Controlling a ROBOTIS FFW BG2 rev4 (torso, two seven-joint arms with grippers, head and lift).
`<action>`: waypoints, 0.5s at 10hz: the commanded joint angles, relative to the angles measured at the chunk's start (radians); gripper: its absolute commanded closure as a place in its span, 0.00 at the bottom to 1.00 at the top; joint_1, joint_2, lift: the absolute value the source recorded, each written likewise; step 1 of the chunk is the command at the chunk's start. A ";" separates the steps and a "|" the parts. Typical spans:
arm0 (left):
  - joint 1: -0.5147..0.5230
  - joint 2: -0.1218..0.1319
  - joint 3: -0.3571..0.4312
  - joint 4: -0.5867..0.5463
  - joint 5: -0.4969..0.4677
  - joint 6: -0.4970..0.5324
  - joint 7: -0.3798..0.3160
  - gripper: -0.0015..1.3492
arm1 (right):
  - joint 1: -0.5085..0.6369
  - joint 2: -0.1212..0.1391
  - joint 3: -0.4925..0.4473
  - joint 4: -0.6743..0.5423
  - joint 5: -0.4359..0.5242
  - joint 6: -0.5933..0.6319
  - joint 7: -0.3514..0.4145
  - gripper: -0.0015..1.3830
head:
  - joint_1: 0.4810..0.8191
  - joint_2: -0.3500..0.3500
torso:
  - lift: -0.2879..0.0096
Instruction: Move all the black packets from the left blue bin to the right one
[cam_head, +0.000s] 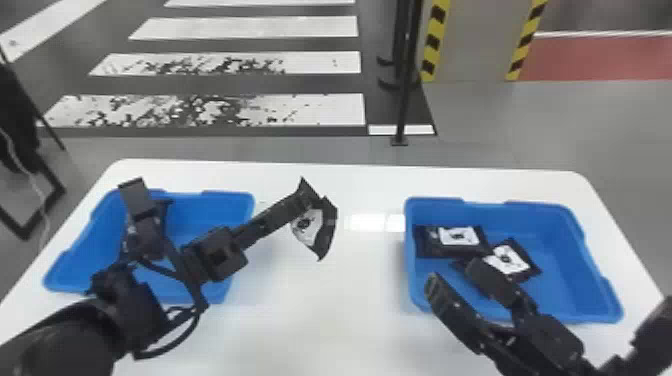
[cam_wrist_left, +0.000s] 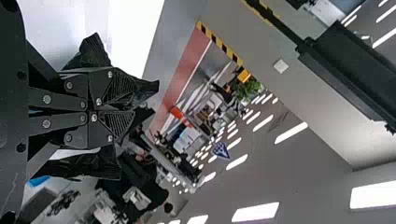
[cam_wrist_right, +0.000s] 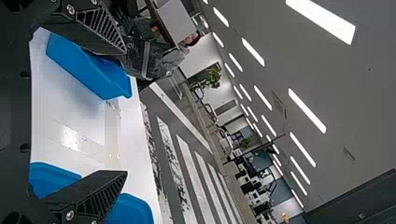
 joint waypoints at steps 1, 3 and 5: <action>-0.009 0.001 -0.065 -0.001 0.039 -0.008 0.000 0.90 | -0.034 -0.007 0.029 0.017 -0.014 0.006 0.002 0.08 | 0.63 0.51 | 0.46; -0.029 0.000 -0.105 -0.001 0.041 -0.012 0.001 0.90 | -0.061 -0.016 0.067 0.027 -0.036 0.008 0.002 0.08 | 0.63 0.47 | 0.46; -0.056 -0.008 -0.147 -0.001 0.037 -0.012 0.011 0.90 | -0.083 -0.027 0.107 0.022 -0.042 0.008 0.002 0.08 | 0.63 0.46 | 0.46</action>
